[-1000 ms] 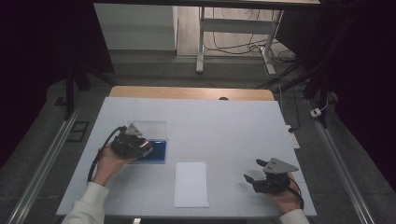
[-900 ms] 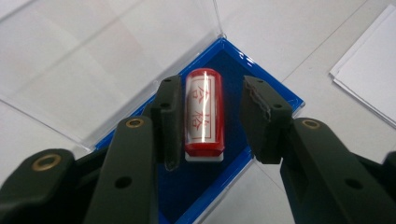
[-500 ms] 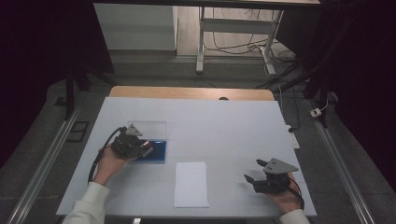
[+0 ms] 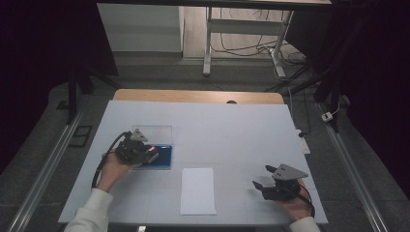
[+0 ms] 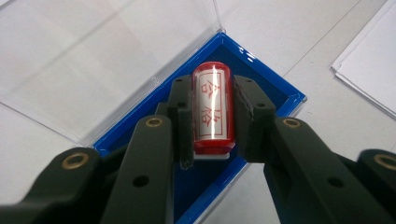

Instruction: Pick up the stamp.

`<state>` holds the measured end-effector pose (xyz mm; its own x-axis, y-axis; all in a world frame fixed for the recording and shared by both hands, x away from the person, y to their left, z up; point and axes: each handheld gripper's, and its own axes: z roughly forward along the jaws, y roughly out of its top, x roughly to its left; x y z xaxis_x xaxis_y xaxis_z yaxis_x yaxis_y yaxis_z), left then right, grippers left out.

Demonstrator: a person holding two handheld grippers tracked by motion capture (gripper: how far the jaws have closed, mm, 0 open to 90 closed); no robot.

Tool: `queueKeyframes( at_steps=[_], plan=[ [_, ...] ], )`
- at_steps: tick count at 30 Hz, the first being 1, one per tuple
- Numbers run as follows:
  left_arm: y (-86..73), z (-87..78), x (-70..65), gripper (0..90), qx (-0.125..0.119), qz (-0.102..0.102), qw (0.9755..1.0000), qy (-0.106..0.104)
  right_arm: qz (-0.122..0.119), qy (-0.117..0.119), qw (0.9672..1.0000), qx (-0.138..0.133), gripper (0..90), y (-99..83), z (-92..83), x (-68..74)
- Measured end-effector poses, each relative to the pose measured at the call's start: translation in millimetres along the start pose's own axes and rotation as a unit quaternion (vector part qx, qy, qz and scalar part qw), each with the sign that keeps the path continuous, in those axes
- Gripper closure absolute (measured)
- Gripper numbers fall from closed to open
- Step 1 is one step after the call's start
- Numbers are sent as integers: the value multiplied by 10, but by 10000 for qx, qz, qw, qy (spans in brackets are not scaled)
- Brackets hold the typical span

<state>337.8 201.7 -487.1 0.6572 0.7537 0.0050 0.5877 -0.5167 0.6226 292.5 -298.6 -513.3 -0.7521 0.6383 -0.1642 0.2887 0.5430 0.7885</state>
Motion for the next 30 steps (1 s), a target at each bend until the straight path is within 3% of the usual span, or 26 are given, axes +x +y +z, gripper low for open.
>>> queueKeyframes(
  at_steps=[11, 19, 25, 30],
  plan=[
    [33, -218, 2, 701, -403, -49, 9991, -147, 21, -2, 10000, -11, 237, -3, 12, -3],
    [53, -410, -49, 700, -765, -30, 9967, -267, 31, -10, 9999, -112, 242, 3, 10, 5],
    [63, -491, -51, 701, -847, -29, 9958, -346, 0, -51, 10000, -68, 242, 10, 14, 19],
    [78, -461, -65, 701, -761, 16, 9966, -311, -22, -28, 10000, -53, 243, 4, 24, 16]
  ],
)
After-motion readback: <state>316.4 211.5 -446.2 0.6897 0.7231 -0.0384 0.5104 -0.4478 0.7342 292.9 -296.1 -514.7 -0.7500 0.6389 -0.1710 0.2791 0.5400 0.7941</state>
